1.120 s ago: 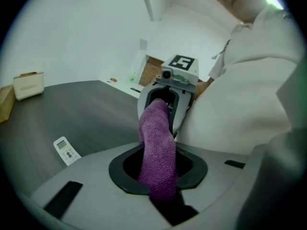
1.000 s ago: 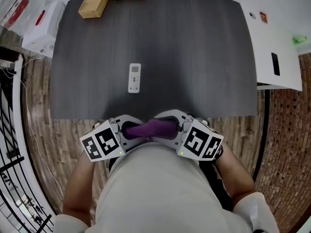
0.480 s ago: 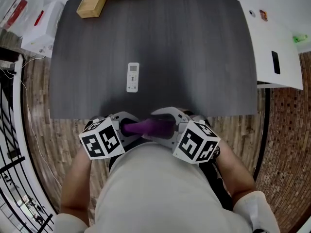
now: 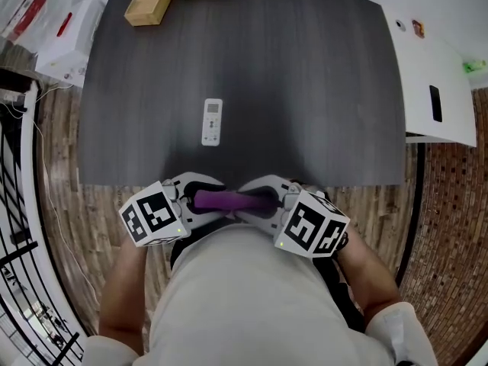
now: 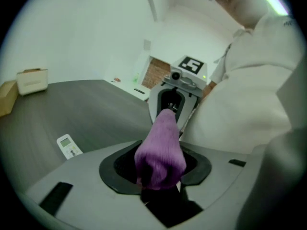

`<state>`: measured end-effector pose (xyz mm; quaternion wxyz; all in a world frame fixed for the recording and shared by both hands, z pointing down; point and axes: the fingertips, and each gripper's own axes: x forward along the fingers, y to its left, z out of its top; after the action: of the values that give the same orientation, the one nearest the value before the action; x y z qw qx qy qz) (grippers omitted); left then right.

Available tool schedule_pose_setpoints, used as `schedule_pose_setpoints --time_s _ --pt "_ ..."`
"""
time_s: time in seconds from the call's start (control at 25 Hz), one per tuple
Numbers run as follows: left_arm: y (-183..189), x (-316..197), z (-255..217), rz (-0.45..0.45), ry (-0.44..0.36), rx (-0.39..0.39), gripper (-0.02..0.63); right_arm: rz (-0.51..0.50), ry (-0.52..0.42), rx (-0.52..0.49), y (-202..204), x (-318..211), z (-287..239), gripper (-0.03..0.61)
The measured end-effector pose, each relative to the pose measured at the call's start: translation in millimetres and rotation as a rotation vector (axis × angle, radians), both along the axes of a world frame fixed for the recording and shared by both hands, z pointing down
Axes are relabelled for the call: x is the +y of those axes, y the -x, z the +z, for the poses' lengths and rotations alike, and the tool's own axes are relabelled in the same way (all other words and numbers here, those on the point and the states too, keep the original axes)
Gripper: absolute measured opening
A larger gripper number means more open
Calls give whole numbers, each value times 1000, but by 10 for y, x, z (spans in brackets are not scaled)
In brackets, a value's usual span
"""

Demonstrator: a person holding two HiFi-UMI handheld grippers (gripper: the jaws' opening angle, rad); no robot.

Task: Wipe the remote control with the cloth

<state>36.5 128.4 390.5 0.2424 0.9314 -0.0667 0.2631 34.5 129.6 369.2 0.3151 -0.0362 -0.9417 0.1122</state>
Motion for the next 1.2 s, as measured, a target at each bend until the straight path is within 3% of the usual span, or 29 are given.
schedule_pose_setpoints --time_s 0.12,0.28,0.32,0.4,0.56,0.76,0.8,0.84,0.88,1.04,1.2 --pt "197 -155 36 -180 59 97 179 54 27 -25 -28 -119 -56 103" --pt "584 -424 271 -428 97 124 175 161 -26 22 0 -417 39 103" --pt "676 -495 338 -486 106 126 155 193 -51 45 18 -512 88 103" --pt "814 -619 467 -576 133 134 4 271 -96 96 61 -723 214 101" --pt "936 -739 699 -629 172 124 2 418 -134 191 178 -1034 522 101" --pt "969 -881 922 -631 105 79 6 451 -186 330 252 -1125 892 101" --pt "969 -919 969 -629 92 61 48 459 -185 345 253 -1151 939 101" --pt "962 -960 1018 -627 80 37 165 475 -178 351 247 -1192 974 101" --pt "944 -998 1069 -626 69 10 234 497 -167 352 233 -1243 998 101" --pt "788 -1098 1241 -632 11 -104 300 565 -130 360 126 -1435 1092 101" --pt "713 -1302 1423 -683 -6 -233 334 564 -125 354 131 -1568 1127 101"
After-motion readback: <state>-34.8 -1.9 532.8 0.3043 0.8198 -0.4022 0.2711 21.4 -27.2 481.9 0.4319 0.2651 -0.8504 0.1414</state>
